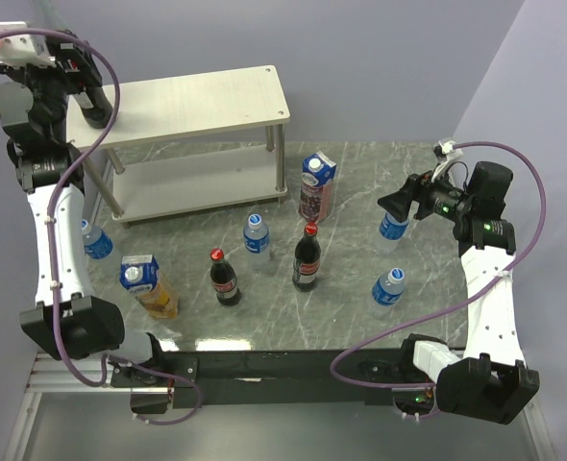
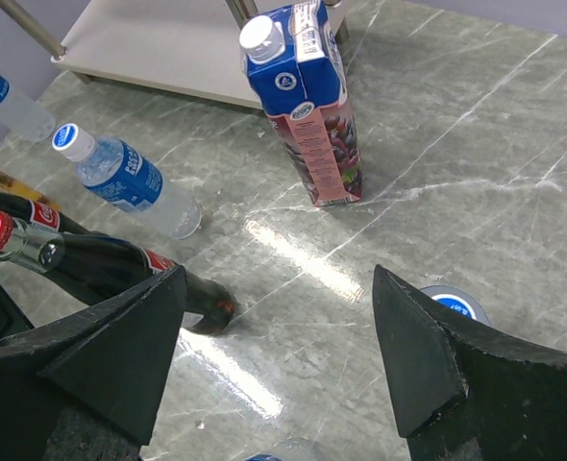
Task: Place and organize the beverage onto the shelf
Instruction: Place the drink on the shelf, then pick up the drink from the center of the board.
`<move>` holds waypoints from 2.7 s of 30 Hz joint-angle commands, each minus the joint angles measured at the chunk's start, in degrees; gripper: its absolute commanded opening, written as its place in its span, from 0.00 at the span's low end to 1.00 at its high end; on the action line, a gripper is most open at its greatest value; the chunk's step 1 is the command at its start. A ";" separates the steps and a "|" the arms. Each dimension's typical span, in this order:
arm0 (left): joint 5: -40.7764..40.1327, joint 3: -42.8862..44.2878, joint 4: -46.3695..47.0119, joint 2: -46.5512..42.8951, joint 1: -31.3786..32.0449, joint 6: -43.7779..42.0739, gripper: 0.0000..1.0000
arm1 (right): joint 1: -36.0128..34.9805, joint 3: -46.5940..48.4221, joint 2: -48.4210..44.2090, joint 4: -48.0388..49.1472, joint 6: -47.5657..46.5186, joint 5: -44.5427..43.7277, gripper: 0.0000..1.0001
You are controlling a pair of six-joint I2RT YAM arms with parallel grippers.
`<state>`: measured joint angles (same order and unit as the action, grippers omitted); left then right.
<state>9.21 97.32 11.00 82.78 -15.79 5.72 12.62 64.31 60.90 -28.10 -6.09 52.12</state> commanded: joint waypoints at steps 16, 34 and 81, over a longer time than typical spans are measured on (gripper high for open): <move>1.07 -17.32 -6.16 -22.30 -0.03 13.17 1.00 | -0.32 1.08 -3.34 -0.03 -3.58 0.26 0.84; 37.44 -38.41 -12.41 -37.96 4.62 26.98 0.99 | -12.24 12.67 -2.81 -24.18 -29.67 0.80 0.88; 34.91 -53.28 -14.26 -48.15 22.56 10.72 0.99 | -48.57 18.22 16.00 -16.55 -18.17 -22.94 0.66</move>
<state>43.68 43.46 -6.26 35.07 6.57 16.62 -35.40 83.05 78.35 -46.39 -24.47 30.09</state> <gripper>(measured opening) 0.995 0.676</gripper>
